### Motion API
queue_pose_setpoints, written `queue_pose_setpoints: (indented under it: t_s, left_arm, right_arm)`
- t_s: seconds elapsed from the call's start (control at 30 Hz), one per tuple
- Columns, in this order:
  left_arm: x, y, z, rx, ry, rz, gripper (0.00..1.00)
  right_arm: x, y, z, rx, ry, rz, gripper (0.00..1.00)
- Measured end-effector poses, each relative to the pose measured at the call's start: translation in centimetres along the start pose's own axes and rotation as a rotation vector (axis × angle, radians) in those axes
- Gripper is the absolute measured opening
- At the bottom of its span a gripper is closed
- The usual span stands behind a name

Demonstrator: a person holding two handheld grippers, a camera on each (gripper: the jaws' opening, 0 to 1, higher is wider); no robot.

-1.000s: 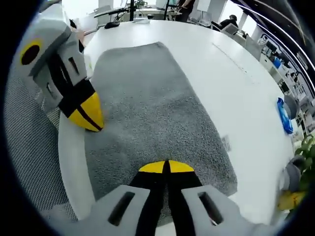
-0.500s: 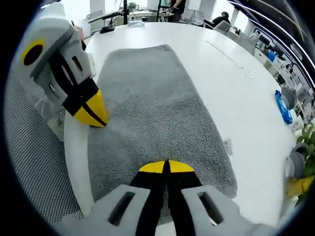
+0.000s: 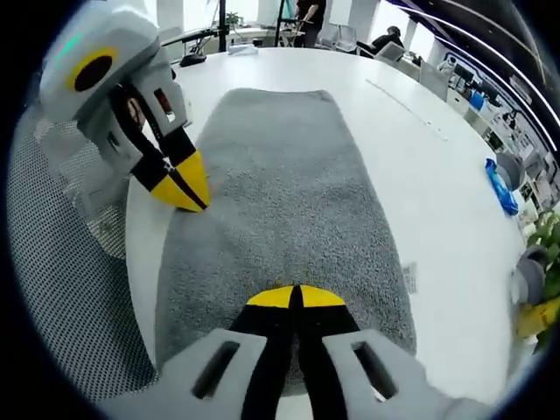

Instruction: Fold the towel on the table until its edges align and the towel forms a compact rectangular stack.

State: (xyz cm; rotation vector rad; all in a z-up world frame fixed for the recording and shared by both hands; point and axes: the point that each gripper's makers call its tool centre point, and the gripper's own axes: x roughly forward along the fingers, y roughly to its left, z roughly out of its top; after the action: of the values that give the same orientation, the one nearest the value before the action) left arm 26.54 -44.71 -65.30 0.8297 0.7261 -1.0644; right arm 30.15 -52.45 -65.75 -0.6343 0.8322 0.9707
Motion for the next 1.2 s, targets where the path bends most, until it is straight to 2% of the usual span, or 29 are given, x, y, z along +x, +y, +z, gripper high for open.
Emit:
queue_pose_setpoints:
  t_s: [0.37, 1.2]
  left_arm:
    - [-0.2, 0.5, -0.7, -0.028, 0.006, 0.020, 0.01]
    - [-0.6, 2.2, -1.8, -0.078, 0.002, 0.086, 0.01]
  right_arm:
    - [-0.4, 1.4, -0.3, 0.043, -0.015, 0.003, 0.00]
    - [-0.5, 4.2, -0.1, 0.010, -0.002, 0.050, 0.00]
